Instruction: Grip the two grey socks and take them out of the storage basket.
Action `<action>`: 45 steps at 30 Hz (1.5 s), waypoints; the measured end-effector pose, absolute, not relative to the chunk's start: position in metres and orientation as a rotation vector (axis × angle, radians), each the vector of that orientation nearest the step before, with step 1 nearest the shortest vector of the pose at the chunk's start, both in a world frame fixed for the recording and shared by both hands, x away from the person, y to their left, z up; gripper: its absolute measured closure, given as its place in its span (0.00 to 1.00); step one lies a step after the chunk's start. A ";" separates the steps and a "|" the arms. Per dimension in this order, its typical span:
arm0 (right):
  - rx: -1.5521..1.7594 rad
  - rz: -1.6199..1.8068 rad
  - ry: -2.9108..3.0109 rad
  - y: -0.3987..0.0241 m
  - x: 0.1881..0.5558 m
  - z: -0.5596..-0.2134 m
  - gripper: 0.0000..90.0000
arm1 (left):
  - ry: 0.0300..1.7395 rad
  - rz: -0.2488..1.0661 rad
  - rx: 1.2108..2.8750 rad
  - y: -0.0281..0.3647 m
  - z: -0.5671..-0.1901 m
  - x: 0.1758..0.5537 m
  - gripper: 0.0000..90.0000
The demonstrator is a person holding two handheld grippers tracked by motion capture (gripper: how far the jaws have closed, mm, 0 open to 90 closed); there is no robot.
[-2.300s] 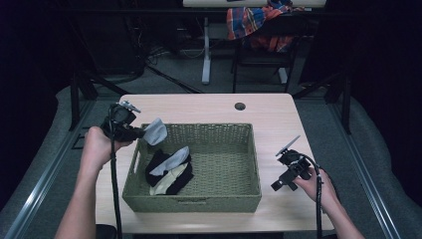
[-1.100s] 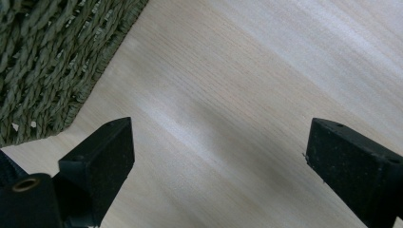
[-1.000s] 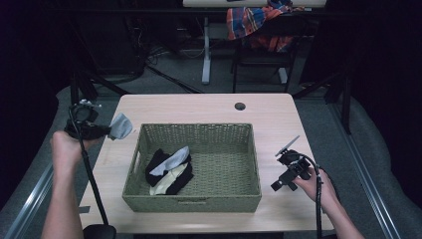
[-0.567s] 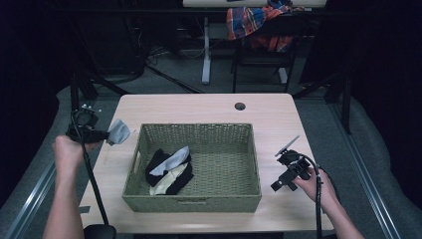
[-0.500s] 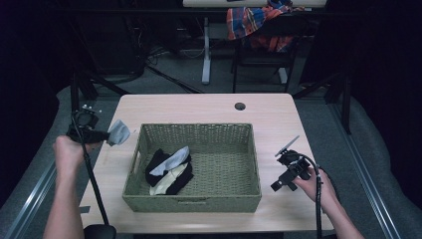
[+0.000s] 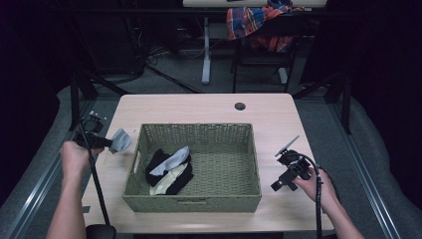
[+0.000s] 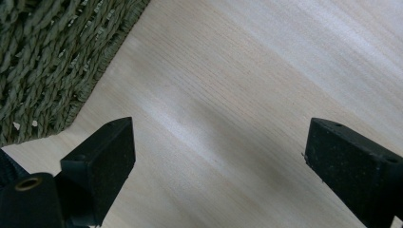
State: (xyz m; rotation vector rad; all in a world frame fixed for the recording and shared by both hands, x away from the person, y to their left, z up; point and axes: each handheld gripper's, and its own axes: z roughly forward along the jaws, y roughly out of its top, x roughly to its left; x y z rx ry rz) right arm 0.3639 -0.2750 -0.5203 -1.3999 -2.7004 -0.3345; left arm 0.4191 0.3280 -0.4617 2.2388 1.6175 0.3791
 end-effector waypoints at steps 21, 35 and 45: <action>-1.385 -0.315 -2.712 -0.276 0.365 -0.520 0.11 | 1.628 0.172 2.291 0.324 -0.490 0.427 0.81; -1.403 -0.339 -2.699 -0.277 0.364 -0.519 0.11 | 1.567 0.289 2.235 0.312 -0.445 0.417 0.29; -1.402 -0.333 -2.703 -0.277 0.364 -0.519 0.11 | 1.442 0.370 2.274 0.283 -0.419 0.408 0.12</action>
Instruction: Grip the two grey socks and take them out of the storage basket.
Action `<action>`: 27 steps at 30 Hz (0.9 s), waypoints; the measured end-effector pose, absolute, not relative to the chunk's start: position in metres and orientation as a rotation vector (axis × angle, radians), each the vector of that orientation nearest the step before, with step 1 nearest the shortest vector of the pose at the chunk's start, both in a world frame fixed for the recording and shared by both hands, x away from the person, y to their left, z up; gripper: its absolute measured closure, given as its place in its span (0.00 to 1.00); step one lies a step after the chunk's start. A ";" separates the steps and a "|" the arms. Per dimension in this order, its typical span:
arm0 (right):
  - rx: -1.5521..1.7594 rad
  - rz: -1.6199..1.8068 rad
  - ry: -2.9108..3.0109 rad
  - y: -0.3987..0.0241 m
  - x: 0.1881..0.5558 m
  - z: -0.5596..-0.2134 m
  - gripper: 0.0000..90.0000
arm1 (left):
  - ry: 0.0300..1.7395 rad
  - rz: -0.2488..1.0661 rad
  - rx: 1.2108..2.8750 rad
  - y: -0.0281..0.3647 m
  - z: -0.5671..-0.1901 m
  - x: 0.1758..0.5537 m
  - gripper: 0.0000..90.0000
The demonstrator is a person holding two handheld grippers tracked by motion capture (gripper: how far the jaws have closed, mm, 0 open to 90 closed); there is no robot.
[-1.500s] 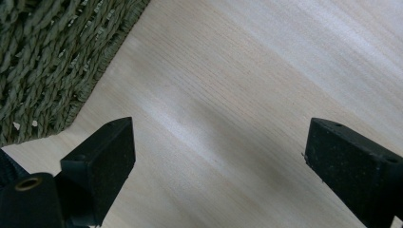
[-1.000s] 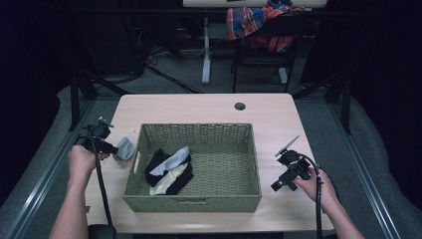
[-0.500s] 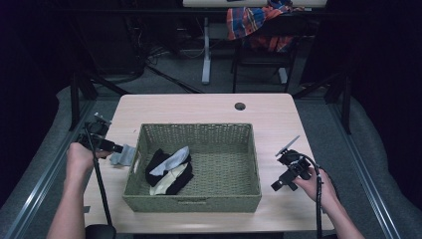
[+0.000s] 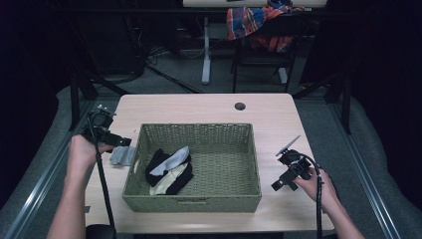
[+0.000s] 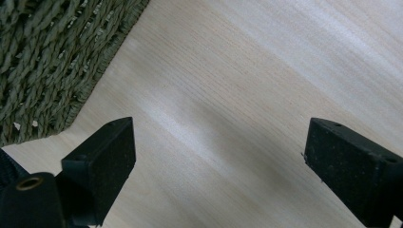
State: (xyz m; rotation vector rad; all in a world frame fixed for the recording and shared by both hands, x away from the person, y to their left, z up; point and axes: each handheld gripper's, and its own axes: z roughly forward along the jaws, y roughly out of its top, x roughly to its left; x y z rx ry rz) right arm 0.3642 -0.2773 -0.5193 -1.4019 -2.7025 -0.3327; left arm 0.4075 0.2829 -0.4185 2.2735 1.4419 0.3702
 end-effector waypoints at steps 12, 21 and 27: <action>-1.415 -0.354 -2.689 -0.277 0.363 -0.520 0.11 | 1.289 0.344 2.325 0.242 -0.409 0.402 0.00; -1.398 -0.331 -2.700 -0.277 0.364 -0.520 0.11 | 1.223 0.299 2.431 0.208 -0.426 0.406 0.00; -1.400 -0.342 -2.691 -0.277 0.364 -0.520 0.11 | 1.194 0.269 2.497 0.189 -0.439 0.409 0.01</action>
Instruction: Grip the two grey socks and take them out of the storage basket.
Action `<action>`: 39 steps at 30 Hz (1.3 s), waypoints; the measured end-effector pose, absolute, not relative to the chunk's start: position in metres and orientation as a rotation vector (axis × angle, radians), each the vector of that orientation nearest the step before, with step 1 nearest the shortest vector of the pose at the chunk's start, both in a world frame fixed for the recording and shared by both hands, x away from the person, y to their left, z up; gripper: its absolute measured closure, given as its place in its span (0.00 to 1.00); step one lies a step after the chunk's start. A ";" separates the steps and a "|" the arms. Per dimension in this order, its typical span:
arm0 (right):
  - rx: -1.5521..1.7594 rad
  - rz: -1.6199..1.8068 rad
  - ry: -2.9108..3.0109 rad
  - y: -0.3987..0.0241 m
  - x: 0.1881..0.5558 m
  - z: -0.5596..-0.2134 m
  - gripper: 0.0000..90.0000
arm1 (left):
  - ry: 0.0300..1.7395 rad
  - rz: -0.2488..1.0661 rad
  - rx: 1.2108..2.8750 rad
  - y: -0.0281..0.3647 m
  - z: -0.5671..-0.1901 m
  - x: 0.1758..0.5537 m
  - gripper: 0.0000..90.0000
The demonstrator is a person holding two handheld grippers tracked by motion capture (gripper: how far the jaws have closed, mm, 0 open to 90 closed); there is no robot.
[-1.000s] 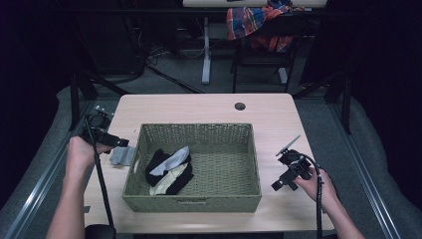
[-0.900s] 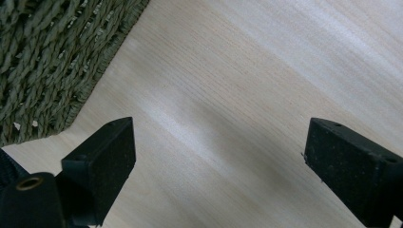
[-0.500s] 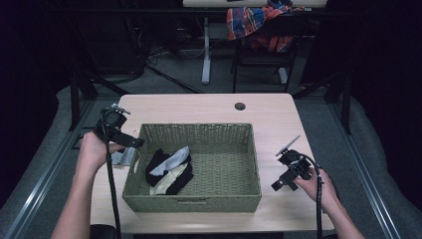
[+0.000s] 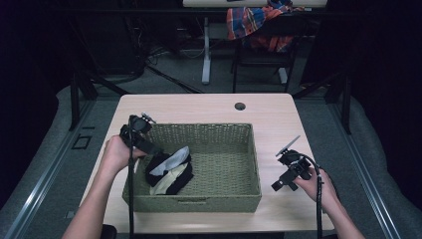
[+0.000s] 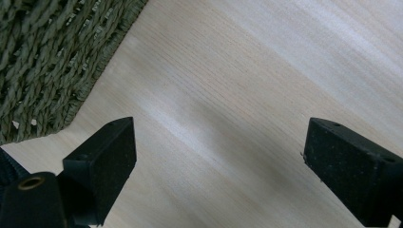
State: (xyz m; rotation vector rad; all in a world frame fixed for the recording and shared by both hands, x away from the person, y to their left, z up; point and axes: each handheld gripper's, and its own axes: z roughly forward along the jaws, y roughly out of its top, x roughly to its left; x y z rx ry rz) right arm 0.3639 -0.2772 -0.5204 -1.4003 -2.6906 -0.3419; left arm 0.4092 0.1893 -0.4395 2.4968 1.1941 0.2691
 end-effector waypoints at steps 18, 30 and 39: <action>-1.392 -0.324 -2.704 -0.278 0.363 -0.520 0.13 | 1.112 0.147 2.680 0.154 -0.486 0.414 0.58; -1.385 -0.323 -2.701 -0.278 0.363 -0.520 0.13 | 1.110 0.114 2.726 0.151 -0.497 0.414 0.92; -1.434 -0.375 -2.680 -0.278 0.361 -0.521 0.13 | 1.087 0.186 2.670 0.157 -0.478 0.408 0.95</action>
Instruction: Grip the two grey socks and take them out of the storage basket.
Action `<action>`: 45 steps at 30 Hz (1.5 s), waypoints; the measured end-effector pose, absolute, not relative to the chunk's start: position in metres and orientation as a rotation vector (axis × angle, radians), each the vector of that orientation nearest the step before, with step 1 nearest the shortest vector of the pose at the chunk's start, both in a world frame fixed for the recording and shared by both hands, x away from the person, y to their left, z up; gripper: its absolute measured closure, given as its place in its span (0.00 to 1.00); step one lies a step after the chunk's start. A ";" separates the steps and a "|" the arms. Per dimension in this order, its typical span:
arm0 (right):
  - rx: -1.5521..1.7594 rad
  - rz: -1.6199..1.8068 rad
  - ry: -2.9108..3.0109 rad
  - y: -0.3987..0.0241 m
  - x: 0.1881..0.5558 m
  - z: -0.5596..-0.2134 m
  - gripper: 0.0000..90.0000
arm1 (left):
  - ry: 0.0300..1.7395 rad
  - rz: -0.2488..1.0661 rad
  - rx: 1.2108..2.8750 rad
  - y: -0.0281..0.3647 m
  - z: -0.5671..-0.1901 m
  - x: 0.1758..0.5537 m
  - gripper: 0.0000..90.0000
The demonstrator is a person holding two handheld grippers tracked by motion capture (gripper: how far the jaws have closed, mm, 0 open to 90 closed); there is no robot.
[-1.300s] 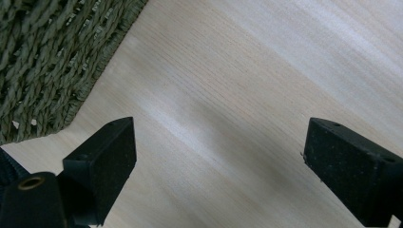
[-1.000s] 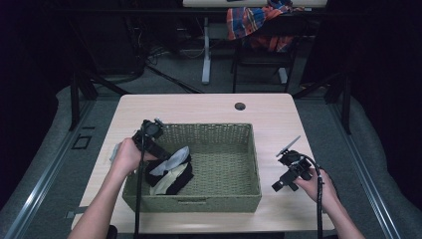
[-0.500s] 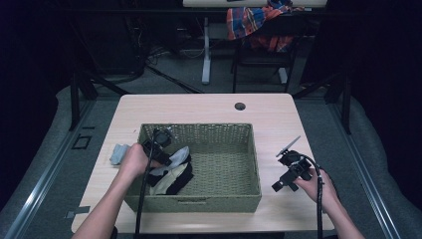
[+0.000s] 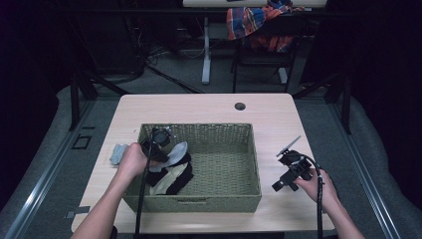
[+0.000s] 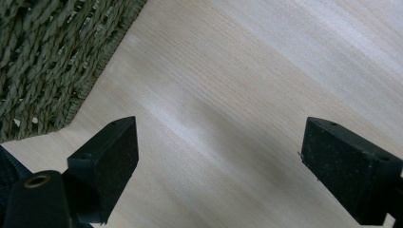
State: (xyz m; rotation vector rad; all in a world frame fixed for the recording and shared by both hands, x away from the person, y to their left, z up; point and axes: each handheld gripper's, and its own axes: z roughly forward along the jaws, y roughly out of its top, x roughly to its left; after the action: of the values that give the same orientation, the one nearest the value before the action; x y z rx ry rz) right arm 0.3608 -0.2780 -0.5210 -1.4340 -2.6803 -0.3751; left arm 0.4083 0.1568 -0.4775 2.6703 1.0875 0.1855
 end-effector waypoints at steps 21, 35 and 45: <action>-1.398 -0.327 -2.701 -0.279 0.363 -0.519 0.13 | 1.114 0.304 2.525 0.183 -0.427 0.403 0.95; -1.400 -0.326 -2.703 -0.279 0.363 -0.519 0.13 | 1.153 0.350 2.444 0.206 -0.403 0.397 0.95; -1.423 -0.359 -2.688 -0.278 0.362 -0.519 0.13 | 1.197 0.388 2.390 0.225 -0.393 0.394 0.95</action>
State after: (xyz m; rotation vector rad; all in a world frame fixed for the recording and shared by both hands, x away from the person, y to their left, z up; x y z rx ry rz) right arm 0.3616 -0.2785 -0.5193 -1.4228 -2.6882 -0.3589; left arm 0.3944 0.2253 -0.3932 2.3898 1.1968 0.3882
